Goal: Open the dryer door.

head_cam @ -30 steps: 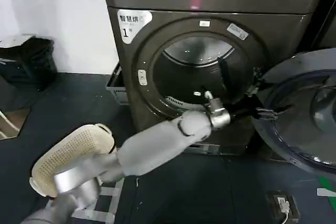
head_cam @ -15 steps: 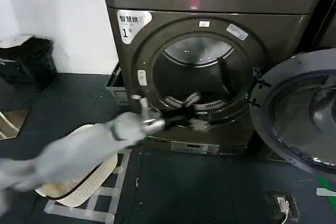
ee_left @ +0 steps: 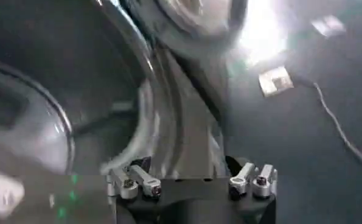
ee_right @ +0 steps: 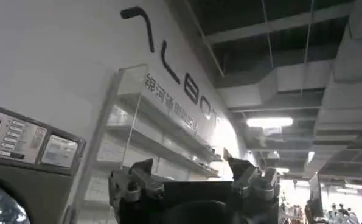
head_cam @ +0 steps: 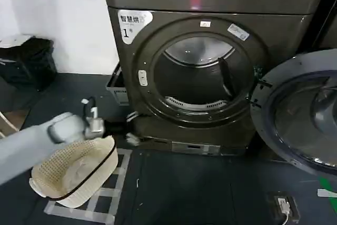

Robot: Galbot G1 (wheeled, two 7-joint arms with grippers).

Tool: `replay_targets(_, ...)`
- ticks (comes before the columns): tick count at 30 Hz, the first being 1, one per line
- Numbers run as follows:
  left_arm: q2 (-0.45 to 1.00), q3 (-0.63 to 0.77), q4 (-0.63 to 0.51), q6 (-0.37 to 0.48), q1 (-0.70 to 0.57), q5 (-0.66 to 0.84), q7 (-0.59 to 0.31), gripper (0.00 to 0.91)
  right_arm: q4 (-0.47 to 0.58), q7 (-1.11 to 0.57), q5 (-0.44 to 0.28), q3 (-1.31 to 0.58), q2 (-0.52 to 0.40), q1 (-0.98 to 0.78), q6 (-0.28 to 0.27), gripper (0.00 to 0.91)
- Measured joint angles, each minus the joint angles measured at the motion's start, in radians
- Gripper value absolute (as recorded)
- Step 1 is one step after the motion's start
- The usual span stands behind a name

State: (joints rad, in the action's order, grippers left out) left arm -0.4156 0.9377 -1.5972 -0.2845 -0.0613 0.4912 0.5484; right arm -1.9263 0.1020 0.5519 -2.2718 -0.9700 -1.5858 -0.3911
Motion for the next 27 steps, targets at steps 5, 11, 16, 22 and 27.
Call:
replay_targets(5, 0.047, 0.091, 0.069, -0.023, -0.069, -0.091, 0.061, 0.907, 0.003, 0.004, -0.003, 0.008, 0.003, 0.004, 0.0, 0.907)
replay_targets(11, 0.08, 0.198, 0.16, -0.067, -0.157, -0.231, 0.102, 0.907, 0.02, 0.005, -0.007, 0.012, 0.004, 0.006, 0.006, 0.907)
replay_targets(16, 0.066, 0.23, 0.23, -0.131, -0.209, -0.356, 0.184, 0.907, 0.013, 0.006, -0.029, 0.031, -0.003, 0.019, 0.013, 0.907)
replay_targets(22, 0.053, 0.199, 0.325, -0.209, -0.204, -0.505, 0.296, 0.907, 0.015, 0.006, -0.043, 0.034, -0.003, 0.02, 0.02, 0.907)
replay_targets(27, 0.043, 0.163, 0.378, -0.26, -0.187, -0.568, 0.328, 0.907, 0.007, 0.006, -0.047, 0.046, -0.005, 0.03, 0.02, 0.907)
